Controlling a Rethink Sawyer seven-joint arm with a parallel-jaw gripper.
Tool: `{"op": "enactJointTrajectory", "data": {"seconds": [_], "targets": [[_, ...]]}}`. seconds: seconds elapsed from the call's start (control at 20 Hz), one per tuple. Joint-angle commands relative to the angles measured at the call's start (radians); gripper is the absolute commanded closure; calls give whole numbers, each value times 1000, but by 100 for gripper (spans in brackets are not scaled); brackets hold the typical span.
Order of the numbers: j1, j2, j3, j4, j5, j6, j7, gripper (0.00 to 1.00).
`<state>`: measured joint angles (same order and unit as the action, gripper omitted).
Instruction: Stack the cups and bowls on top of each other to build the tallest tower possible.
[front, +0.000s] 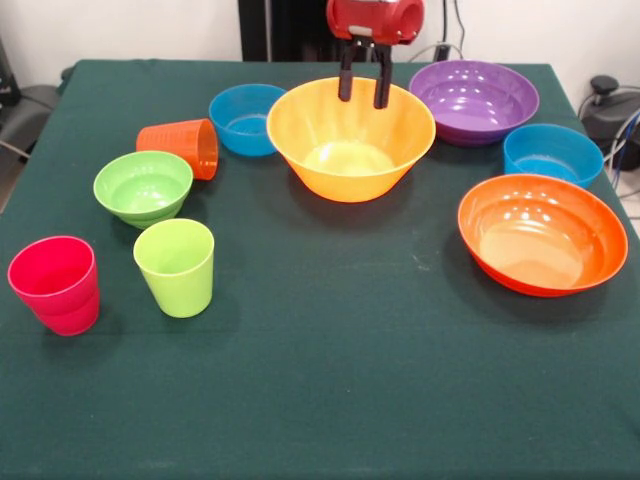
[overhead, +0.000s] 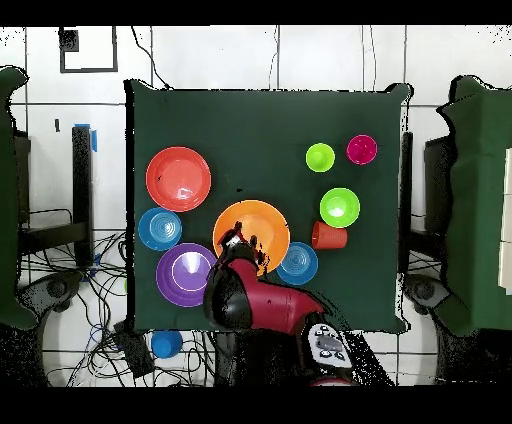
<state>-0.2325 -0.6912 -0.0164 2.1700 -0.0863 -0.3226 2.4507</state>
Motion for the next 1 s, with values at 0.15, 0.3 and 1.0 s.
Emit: {"op": "enactJointTrajectory", "data": {"seconds": [0.15, 0.3, 1.0], "targets": [[17, 39, 3, 65, 49, -8, 182, 0], [8, 12, 4, 69, 45, 21, 170, 0], [-25, 250, 71, -80, 27, -89, 168, 0]]}}
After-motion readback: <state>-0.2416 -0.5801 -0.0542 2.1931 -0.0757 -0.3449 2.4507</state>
